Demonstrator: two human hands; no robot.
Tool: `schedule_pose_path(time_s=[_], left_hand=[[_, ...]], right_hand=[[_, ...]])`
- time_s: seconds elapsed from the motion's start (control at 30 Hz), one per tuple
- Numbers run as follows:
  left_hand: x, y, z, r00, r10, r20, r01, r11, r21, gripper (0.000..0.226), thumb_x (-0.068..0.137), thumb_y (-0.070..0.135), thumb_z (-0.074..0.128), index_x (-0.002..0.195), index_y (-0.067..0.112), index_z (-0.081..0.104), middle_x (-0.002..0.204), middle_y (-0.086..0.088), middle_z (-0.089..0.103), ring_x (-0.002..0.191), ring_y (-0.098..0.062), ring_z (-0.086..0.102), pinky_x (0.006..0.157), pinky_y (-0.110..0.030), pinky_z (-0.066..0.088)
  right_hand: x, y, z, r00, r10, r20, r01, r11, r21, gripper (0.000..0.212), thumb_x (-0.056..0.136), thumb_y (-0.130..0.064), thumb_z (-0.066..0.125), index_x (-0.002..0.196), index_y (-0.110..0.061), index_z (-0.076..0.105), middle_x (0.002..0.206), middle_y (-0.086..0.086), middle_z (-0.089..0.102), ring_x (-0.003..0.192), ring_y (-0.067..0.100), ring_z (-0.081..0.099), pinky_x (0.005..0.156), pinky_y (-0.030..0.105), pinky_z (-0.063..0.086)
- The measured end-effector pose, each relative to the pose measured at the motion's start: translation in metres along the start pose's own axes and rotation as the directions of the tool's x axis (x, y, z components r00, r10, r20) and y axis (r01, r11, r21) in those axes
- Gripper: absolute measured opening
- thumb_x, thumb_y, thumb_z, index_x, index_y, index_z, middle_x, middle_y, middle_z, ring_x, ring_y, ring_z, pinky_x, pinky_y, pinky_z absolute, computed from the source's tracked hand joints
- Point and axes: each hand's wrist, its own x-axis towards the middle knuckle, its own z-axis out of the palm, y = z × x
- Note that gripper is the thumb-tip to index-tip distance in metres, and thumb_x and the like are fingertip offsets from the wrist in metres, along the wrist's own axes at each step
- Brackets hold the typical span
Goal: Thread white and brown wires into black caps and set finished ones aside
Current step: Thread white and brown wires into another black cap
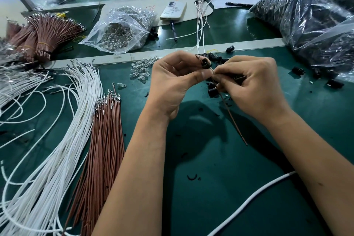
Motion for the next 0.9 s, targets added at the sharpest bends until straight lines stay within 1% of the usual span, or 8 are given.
schedule_pose_path(time_s=[0.1,0.17,0.23,0.33,0.5,0.6,0.7,0.9], left_hand=[[-0.0006,-0.0011,0.0012,0.999,-0.045,-0.025,0.044,0.998,-0.032,0.028,0.072,-0.020,0.072,0.081,0.006,0.066,0.080,-0.006,0.073,0.072,-0.015,0.068,0.072,-0.024,0.055],[-0.0006,-0.0005,0.0017,0.996,-0.080,-0.026,0.078,0.995,-0.060,0.027,0.073,-0.012,0.074,0.090,0.008,0.070,0.082,-0.006,0.073,0.073,-0.014,0.067,0.074,-0.023,0.055],[-0.0003,-0.0001,0.0019,0.995,-0.095,-0.012,0.094,0.994,-0.060,0.029,0.071,-0.007,0.076,0.095,0.009,0.073,0.083,-0.006,0.073,0.075,-0.015,0.067,0.075,-0.024,0.055],[-0.0003,-0.0013,0.0017,0.997,-0.081,-0.001,0.081,0.996,-0.040,0.026,0.073,-0.011,0.075,0.087,0.011,0.076,0.084,-0.007,0.074,0.078,-0.017,0.069,0.077,-0.025,0.056],[0.0000,-0.0007,0.0020,0.998,-0.052,0.021,0.052,0.999,-0.014,0.025,0.068,-0.013,0.076,0.088,0.002,0.072,0.088,-0.006,0.075,0.080,-0.016,0.070,0.079,-0.025,0.055],[0.0001,-0.0007,0.0029,0.998,-0.038,0.040,0.037,0.999,0.018,0.026,0.071,-0.020,0.073,0.090,-0.003,0.068,0.087,-0.004,0.076,0.081,-0.015,0.070,0.078,-0.024,0.055],[-0.0001,-0.0004,0.0024,0.999,-0.024,0.046,0.022,0.999,0.028,0.026,0.071,-0.020,0.074,0.091,-0.003,0.068,0.088,-0.004,0.076,0.083,-0.018,0.067,0.080,-0.026,0.054],[-0.0003,0.0021,0.0043,0.997,-0.005,0.075,0.003,1.000,0.028,0.031,0.069,-0.013,0.077,0.084,0.013,0.079,0.087,-0.005,0.075,0.083,-0.020,0.065,0.081,-0.027,0.054]], right_hand=[[-0.0002,0.0007,0.0003,1.000,0.004,0.000,-0.004,1.000,-0.024,0.002,0.088,-0.007,0.080,0.088,-0.006,0.083,0.080,0.003,0.075,0.072,0.019,0.069,0.065,0.038,0.054],[0.0002,0.0000,0.0003,1.000,0.007,0.013,-0.007,0.998,-0.058,0.001,0.087,-0.009,0.080,0.088,-0.010,0.080,0.080,-0.003,0.073,0.075,0.017,0.065,0.069,0.037,0.053],[-0.0001,-0.0022,0.0018,1.000,0.020,0.023,-0.019,0.999,-0.038,0.004,0.090,-0.012,0.077,0.093,-0.013,0.077,0.083,-0.005,0.073,0.079,0.015,0.064,0.074,0.036,0.053],[-0.0002,-0.0057,0.0039,1.000,0.027,0.003,-0.027,0.999,0.037,0.006,0.094,-0.015,0.075,0.098,-0.011,0.077,0.084,-0.002,0.075,0.077,0.011,0.070,0.073,0.032,0.056],[0.0009,-0.0055,0.0013,0.997,-0.008,-0.081,0.008,1.000,0.009,0.005,0.091,-0.008,0.077,0.094,-0.007,0.081,0.087,0.003,0.074,0.079,0.016,0.069,0.074,0.026,0.053],[0.0007,-0.0062,0.0004,0.994,-0.028,-0.106,0.027,1.000,-0.011,0.006,0.090,-0.008,0.078,0.094,-0.006,0.082,0.090,0.004,0.074,0.083,0.021,0.068,0.076,0.031,0.054],[0.0012,-0.0062,-0.0002,0.992,-0.055,-0.115,0.051,0.998,-0.035,0.007,0.090,-0.010,0.077,0.095,-0.007,0.082,0.090,0.004,0.074,0.084,0.026,0.067,0.076,0.038,0.054],[0.0006,-0.0059,-0.0004,0.990,-0.067,-0.121,0.061,0.997,-0.052,0.007,0.090,-0.010,0.078,0.094,-0.008,0.082,0.090,0.003,0.074,0.084,0.025,0.064,0.075,0.035,0.053]])
